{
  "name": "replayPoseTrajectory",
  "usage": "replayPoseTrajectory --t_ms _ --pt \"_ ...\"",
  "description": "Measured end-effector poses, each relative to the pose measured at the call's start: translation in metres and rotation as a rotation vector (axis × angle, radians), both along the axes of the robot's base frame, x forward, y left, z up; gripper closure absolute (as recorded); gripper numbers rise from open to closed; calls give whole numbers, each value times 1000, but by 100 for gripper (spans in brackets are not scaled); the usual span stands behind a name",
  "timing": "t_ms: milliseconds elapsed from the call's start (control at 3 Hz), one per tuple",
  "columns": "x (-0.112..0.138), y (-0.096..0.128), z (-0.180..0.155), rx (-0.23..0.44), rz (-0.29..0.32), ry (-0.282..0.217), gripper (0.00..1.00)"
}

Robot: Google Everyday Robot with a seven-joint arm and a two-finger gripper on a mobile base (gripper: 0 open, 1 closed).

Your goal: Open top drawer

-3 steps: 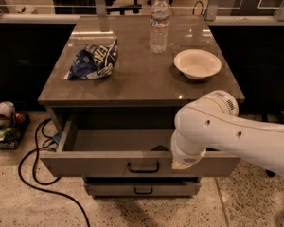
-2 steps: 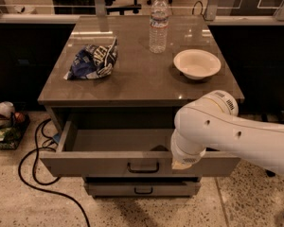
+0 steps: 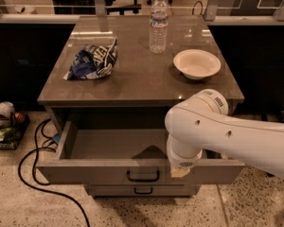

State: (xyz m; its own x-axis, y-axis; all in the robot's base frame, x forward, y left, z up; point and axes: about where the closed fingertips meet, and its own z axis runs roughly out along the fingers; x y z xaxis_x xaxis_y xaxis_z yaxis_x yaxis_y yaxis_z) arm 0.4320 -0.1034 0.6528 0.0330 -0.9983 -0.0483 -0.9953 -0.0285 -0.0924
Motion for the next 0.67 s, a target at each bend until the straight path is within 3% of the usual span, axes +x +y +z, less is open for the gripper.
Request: replayPoseTrajectory --t_ms 333,667 --pt "0 0 0 0 0 0 100" --pt "-1 -1 1 -2 0 -2 81"
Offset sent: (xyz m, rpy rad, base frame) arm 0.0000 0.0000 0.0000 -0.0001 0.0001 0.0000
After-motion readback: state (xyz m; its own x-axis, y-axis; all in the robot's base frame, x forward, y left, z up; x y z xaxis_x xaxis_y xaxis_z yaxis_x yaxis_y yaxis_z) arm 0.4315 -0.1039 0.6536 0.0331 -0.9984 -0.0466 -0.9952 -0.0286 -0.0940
